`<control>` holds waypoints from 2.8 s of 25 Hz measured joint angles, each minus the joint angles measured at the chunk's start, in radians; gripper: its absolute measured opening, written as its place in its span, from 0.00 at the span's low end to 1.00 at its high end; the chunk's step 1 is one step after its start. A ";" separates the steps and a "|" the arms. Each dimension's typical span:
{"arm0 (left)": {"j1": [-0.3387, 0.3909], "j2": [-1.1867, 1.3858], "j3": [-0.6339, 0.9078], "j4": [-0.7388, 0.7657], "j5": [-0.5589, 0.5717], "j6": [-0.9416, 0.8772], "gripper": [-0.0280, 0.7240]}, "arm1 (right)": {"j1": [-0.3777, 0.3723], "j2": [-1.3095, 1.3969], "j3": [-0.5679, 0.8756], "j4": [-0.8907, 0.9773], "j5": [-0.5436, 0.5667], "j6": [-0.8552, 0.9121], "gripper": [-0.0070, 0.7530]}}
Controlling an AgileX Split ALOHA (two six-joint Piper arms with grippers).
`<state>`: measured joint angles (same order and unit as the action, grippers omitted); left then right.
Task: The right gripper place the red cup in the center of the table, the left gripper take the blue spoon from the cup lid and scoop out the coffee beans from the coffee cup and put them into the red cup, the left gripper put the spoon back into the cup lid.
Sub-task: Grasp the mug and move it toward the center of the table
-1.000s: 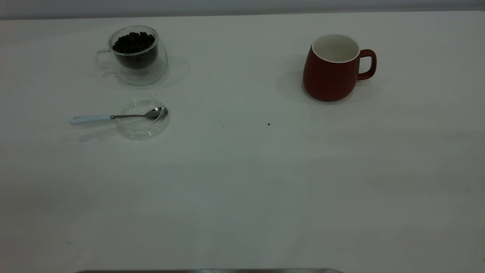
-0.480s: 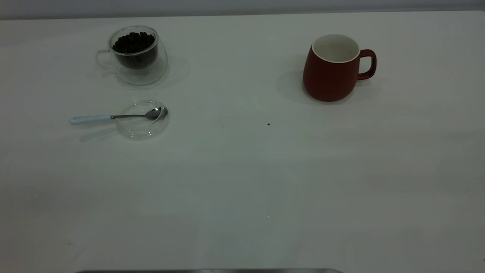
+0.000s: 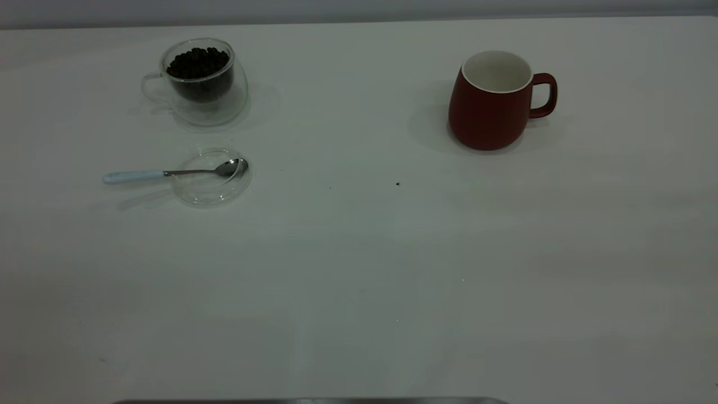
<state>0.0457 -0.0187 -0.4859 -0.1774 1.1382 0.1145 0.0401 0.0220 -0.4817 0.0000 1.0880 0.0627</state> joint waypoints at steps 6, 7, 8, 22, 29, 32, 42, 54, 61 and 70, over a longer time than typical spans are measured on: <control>0.000 0.000 0.000 0.000 0.000 -0.001 0.55 | 0.000 0.260 0.000 0.050 -0.217 0.022 0.67; 0.000 0.000 0.000 0.000 0.000 -0.001 0.55 | 0.000 0.310 0.000 0.068 -0.256 0.008 0.68; 0.000 0.000 0.000 0.000 0.000 -0.001 0.55 | 0.000 0.374 0.000 0.091 -0.289 -0.004 0.68; 0.000 0.000 0.000 0.000 0.000 -0.001 0.55 | 0.000 1.185 -0.052 0.654 -0.800 -0.585 0.69; 0.000 0.000 0.000 0.000 0.000 0.001 0.55 | 0.000 1.574 -0.277 0.914 -0.853 -0.911 0.69; 0.000 0.000 0.000 0.000 0.000 0.000 0.55 | 0.000 1.735 -0.406 0.987 -0.846 -0.983 0.69; 0.000 0.000 0.000 0.000 0.000 0.001 0.55 | 0.000 2.155 -0.791 1.087 -0.706 -1.044 0.69; 0.000 0.000 0.000 0.000 0.000 0.001 0.55 | 0.000 2.297 -0.877 1.230 -0.604 -1.146 0.69; 0.000 0.000 0.000 0.000 0.000 0.001 0.55 | 0.017 2.326 -0.881 1.377 -0.601 -1.281 0.69; 0.000 0.000 0.000 -0.001 0.000 -0.001 0.55 | 0.061 2.347 -0.894 1.431 -0.609 -1.335 0.69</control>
<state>0.0457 -0.0187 -0.4859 -0.1780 1.1382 0.1130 0.1010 2.3693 -1.3753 1.4305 0.4786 -1.2724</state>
